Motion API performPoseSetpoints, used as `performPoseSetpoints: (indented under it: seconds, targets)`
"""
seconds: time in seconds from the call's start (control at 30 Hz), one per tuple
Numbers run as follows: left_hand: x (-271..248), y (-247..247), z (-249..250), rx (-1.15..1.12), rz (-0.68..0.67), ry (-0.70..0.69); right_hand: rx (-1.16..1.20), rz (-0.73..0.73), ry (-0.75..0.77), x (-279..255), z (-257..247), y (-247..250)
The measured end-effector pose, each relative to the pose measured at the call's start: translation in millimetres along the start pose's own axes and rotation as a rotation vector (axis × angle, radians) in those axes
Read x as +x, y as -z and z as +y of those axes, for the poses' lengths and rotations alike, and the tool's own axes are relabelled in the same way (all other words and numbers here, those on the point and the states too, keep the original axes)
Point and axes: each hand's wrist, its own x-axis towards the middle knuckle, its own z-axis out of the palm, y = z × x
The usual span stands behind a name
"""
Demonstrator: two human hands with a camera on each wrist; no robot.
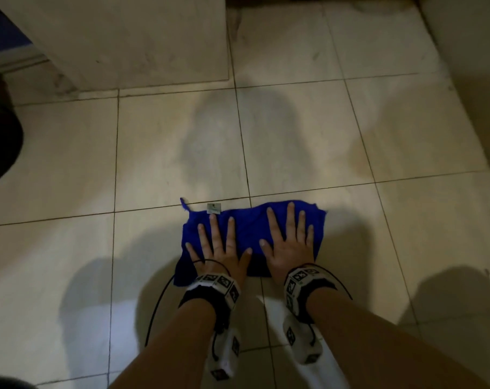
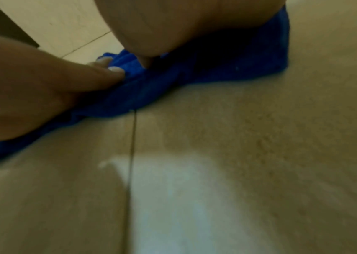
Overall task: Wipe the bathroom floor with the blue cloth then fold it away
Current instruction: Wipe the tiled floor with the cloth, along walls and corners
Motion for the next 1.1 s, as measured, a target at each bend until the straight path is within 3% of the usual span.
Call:
performPoseSetpoints:
  seconds: [0.53,0.63,0.83,1.0,1.1]
  targets:
    - [6,-11,6,-0.03,0.061,-0.013,-0.038,-0.029,-0.063,0,-10,-4]
    - [6,-16,9,-0.018,0.139,-0.002,-0.007,-0.061,-0.064,-1,-7,1]
    - [6,-17,10,0.011,0.165,0.032,0.06,0.006,-0.026,-1,-5,-8]
    - [9,-25,15,0.073,0.181,0.041,0.087,0.027,0.117,-2,33,0]
    - [1,-38,52,0.065,0.178,0.035,0.105,0.045,0.124,-4,65,3]
